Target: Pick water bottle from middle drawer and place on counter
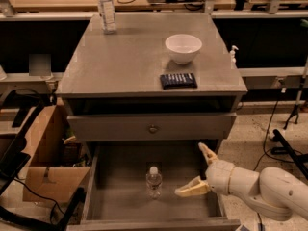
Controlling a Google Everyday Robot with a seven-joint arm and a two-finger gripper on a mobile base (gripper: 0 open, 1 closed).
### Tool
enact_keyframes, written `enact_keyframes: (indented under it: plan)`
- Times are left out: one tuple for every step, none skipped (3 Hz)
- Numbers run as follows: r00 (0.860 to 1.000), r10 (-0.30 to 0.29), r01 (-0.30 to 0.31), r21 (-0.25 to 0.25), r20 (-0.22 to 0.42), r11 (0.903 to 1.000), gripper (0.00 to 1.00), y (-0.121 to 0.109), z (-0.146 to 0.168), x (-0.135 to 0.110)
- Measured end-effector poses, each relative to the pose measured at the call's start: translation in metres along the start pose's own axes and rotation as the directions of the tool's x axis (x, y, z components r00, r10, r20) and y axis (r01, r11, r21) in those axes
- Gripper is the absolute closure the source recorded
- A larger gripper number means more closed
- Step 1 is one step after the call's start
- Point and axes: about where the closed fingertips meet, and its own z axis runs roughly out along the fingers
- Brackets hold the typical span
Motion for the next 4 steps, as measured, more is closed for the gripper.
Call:
enact_keyframes:
  plan:
    - [1.0,0.025,-0.024,-0.014,0.014,0.9996,0.0,0.006,0.009,0.012]
    - [1.0,0.019,-0.019,-0.016,0.004,0.9997,0.0,0.009,0.027,0.018]
    - [1.0,0.001,-0.001,-0.034,-0.003,0.9994,0.0,0.014,0.069,0.036]
    - [1.0,-0.012,0.012,-0.056,0.005,0.9983,0.0,0.021,0.105,0.057]
